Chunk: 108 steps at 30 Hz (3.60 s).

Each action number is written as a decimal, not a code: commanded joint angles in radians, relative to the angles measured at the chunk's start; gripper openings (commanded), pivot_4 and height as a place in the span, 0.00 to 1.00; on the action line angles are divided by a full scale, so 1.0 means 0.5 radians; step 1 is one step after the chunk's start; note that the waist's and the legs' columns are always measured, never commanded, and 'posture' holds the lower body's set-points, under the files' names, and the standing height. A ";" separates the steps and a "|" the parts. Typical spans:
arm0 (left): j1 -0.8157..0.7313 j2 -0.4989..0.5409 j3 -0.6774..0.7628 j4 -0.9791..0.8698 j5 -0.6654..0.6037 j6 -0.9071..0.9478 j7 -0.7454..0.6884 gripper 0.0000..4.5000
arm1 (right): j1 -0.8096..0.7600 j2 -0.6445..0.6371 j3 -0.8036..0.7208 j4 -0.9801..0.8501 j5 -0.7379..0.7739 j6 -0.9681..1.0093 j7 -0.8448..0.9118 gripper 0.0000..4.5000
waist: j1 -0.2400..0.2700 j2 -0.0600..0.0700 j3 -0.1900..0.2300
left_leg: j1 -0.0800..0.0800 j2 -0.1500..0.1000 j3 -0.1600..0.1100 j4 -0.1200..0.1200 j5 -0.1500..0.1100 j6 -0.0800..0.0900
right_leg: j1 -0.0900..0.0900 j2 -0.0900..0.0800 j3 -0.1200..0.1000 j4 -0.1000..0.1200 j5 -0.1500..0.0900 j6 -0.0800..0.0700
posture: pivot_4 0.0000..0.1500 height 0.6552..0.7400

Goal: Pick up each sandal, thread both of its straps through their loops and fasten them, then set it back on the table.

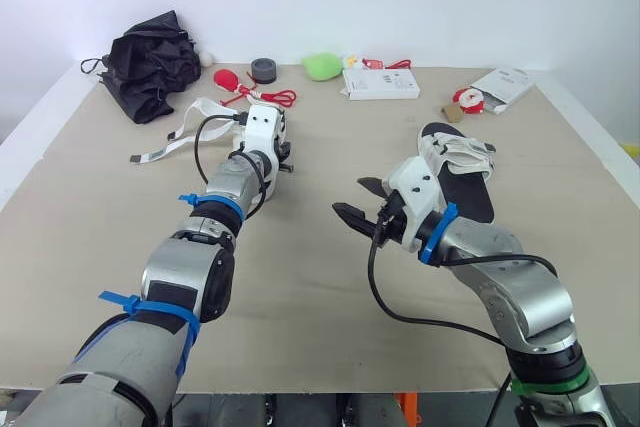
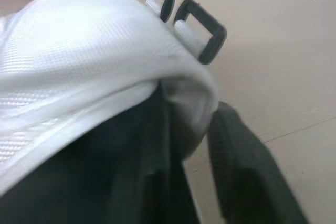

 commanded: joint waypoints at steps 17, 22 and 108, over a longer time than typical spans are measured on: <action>1.442 0.871 -0.595 -2.266 -0.342 0.046 -2.179 0.01 | 0.132 -0.192 -0.239 -0.122 0.176 0.015 0.197 0.75 | -0.024 0.004 -0.002 | 0.006 0.014 0.005 -0.002 -0.003 -0.007 | -0.002 0.008 0.004 0.002 0.002 -0.023 | 1.00 1.00; 1.444 0.925 -0.631 -2.173 -0.303 -0.180 -2.339 0.01 | 0.191 -0.318 -0.429 -0.052 0.354 0.040 0.371 0.75 | 0.002 0.004 -0.002 | 0.008 0.023 0.003 0.000 0.007 -0.010 | 0.000 0.011 -0.002 0.002 -0.001 -0.029 | 1.00 1.00; 1.156 0.662 -0.520 -1.830 -0.407 -0.401 -2.662 0.00 | -0.416 -0.125 0.293 0.923 0.021 -0.149 1.516 0.02 | -0.005 0.026 -0.063 | -0.005 0.038 0.017 -0.005 0.013 -0.018 | -0.030 0.030 0.003 0.004 0.010 -0.045 | 1.00 1.00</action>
